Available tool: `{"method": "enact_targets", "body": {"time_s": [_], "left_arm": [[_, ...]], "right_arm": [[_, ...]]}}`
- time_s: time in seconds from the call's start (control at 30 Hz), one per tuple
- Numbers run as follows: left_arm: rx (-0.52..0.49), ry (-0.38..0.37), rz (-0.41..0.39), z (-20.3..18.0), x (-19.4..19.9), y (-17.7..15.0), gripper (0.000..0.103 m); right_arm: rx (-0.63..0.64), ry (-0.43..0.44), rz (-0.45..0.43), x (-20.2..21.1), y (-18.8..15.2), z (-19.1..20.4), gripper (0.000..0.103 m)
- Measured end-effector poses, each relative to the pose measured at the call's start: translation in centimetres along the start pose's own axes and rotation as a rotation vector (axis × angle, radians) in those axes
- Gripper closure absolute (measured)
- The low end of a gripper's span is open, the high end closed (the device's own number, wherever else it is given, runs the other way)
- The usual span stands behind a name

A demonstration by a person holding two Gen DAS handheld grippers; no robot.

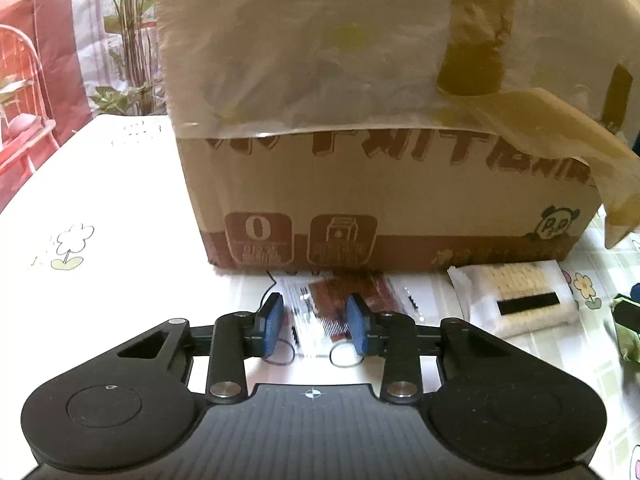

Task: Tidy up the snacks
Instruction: 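Position the left gripper over the red-brown packet while the right gripper straddles the green packet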

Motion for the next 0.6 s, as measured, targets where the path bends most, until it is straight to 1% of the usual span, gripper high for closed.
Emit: {"method": "enact_targets", "body": {"time_s": [0.13, 0.23, 0.27, 0.33, 0.43, 0.47, 0.6], "left_arm": [[-0.004, -0.006, -0.003, 0.3, 0.7, -0.7, 0.066], [-0.013, -0.009, 0.001, -0.6, 1.1, -1.1, 0.066], [-0.005, -0.026, 0.005, -0.5, 1.3, -1.1, 0.066], [0.007, -0.076, 0.018, -0.3, 0.3, -0.8, 0.067], [0.022, -0.146, 0.053, 0.1, 0.5, -0.6, 0.07], [0.025, -0.153, 0.054, 0.4, 0.3, -0.6, 0.07], [0.016, -0.131, 0.019, 1.2, 0.4, 0.0, 0.07]], "right_arm": [[0.014, 0.0, 0.005, -0.1, 0.0, 0.1, 0.048], [0.021, 0.002, 0.007, -0.1, 0.0, 0.1, 0.047], [0.022, 0.002, 0.008, -0.1, 0.0, 0.1, 0.047], [0.022, 0.0, 0.008, -0.1, 0.0, 0.2, 0.047], [0.025, -0.003, 0.008, -0.1, -0.1, 0.3, 0.047], [0.025, -0.003, 0.008, -0.1, -0.1, 0.3, 0.047], [0.026, -0.005, 0.009, -0.1, -0.1, 0.3, 0.047]]}}
Point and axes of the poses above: each gripper's, at about its wrist camera, not at the fingertips, and x roughly against the way its jaws point, z to its left, y to its top, the point moved 1 cm from there along -x, roughly the way its jaws point, and after that the axes turned 9 degrees about y, right-handed, at the moved point
